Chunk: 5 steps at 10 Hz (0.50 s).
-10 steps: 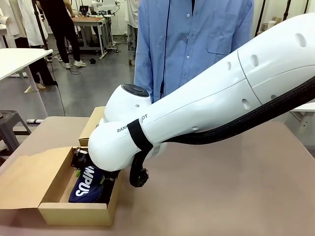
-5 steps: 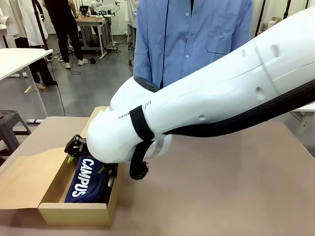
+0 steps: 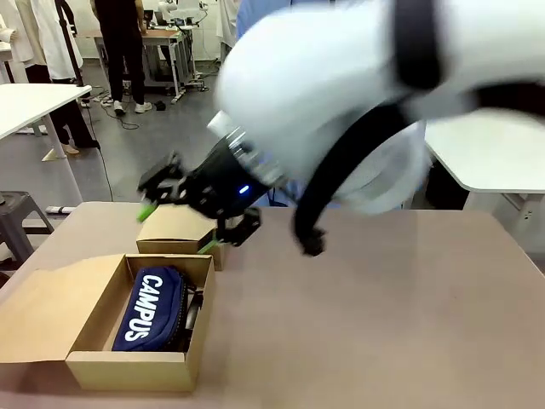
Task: Place items inside the box.
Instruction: Pick up a Pencil pouch or Stapler and place it inside the Mailer Box closest to the robot.
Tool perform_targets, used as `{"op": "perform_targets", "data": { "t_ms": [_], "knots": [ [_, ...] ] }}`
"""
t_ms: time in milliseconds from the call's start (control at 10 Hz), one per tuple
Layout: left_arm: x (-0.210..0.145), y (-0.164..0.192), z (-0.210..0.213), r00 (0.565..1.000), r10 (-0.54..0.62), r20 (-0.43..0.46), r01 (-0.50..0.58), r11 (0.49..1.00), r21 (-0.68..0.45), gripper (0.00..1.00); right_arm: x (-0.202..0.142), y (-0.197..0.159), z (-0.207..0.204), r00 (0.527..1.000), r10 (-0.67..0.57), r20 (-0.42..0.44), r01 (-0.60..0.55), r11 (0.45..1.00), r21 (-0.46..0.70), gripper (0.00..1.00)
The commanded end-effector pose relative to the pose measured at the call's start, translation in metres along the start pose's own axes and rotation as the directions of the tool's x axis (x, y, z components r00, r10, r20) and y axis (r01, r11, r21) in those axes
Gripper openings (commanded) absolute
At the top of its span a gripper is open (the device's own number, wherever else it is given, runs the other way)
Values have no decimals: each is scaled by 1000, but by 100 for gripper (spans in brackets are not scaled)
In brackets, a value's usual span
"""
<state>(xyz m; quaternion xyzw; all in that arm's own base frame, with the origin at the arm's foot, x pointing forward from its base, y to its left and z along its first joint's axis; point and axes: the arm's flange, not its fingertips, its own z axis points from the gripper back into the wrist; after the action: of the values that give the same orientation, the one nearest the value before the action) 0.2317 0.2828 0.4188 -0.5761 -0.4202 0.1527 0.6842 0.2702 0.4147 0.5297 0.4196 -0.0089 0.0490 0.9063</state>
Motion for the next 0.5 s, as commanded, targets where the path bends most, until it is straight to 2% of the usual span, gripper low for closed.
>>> {"op": "perform_targets", "data": {
  "t_ms": [0,100,200,300,400],
  "knots": [
    [1,-1,-1,1000,-20,12,20,1000,-16,100,-9,-109,87,987,-155,-47,157,987,36,100],
    [1,-1,-1,1000,-20,12,20,1000,-16,100,-8,-127,91,986,-163,-41,164,986,33,100],
    [1,-1,-1,1000,-20,12,20,1000,-16,100,-7,-150,80,996,-47,-81,51,998,37,100],
    [1,-1,-1,1000,-20,12,20,1000,-16,100,-11,-91,86,987,-150,-61,155,984,90,100],
    [1,-1,-1,1000,-20,12,20,1000,-16,100,-11,-91,86,987,-150,-61,155,984,90,100]
  ]
}}
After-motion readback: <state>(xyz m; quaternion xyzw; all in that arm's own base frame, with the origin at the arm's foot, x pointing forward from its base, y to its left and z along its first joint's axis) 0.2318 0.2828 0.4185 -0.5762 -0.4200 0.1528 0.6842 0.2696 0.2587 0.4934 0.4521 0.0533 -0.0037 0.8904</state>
